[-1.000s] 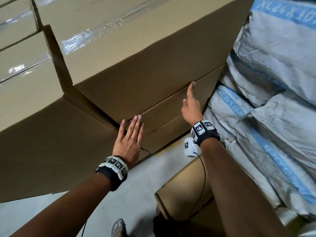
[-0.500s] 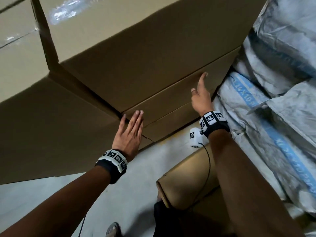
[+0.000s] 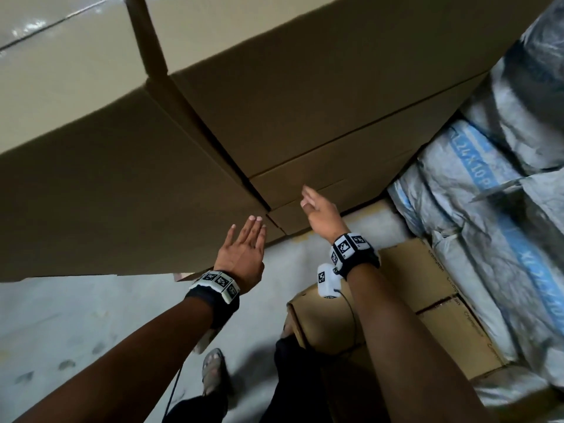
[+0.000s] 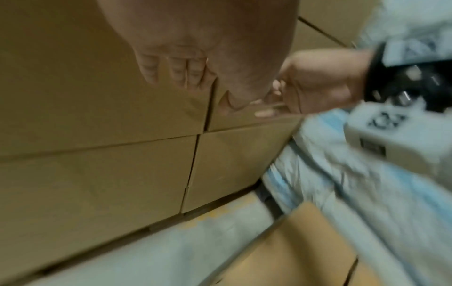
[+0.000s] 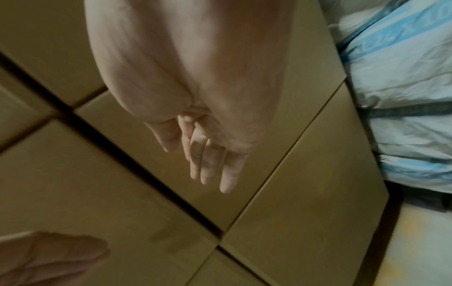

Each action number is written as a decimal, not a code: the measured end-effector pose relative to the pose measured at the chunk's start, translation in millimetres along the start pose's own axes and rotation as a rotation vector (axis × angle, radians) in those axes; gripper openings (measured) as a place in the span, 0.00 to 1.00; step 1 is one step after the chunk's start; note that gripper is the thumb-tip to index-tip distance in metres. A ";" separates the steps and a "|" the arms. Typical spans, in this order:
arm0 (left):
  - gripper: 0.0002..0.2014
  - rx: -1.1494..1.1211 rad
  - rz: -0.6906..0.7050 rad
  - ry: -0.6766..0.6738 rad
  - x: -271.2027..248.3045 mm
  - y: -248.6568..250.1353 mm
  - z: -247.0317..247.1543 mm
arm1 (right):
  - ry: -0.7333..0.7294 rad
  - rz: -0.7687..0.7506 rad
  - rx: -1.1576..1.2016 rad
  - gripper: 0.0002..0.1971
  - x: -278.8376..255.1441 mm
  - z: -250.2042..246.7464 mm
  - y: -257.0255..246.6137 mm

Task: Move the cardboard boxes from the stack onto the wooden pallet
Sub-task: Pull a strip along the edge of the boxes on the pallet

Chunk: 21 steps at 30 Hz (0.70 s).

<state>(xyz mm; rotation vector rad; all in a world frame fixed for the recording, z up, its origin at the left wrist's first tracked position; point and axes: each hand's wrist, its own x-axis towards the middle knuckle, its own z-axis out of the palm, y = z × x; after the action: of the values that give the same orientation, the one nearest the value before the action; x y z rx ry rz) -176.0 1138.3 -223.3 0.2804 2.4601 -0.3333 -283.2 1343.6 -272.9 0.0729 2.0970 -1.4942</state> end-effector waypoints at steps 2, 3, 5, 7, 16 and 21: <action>0.38 -0.241 -0.066 0.113 -11.6 -12.0 2.8 | -0.036 -0.025 0.002 0.23 -8.6 20.2 -14.1; 0.36 -0.399 -0.129 0.188 -18.1 -18.2 3.9 | -0.039 -0.043 0.002 0.22 -11.8 29.0 -21.7; 0.31 -0.687 -0.273 0.324 -29.7 -30.1 8.7 | -0.055 -0.064 0.000 0.21 -19.3 43.9 -39.7; 0.29 -0.862 -0.367 0.427 -40.3 -42.9 13.0 | -0.060 -0.082 -0.016 0.20 -28.1 55.9 -61.2; 0.37 -1.448 -0.633 0.553 -79.3 -93.5 18.6 | -0.008 0.036 0.041 0.26 -37.1 83.4 -100.3; 0.40 -2.010 -0.631 0.744 -105.4 -102.1 9.3 | 0.048 0.118 0.477 0.23 -74.7 99.3 -151.8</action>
<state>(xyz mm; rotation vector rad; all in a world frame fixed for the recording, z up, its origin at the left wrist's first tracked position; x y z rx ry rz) -117.3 1026.4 -148.0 -1.3585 2.1087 2.1693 -233.5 1218.2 -130.4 0.4055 1.6955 -1.8999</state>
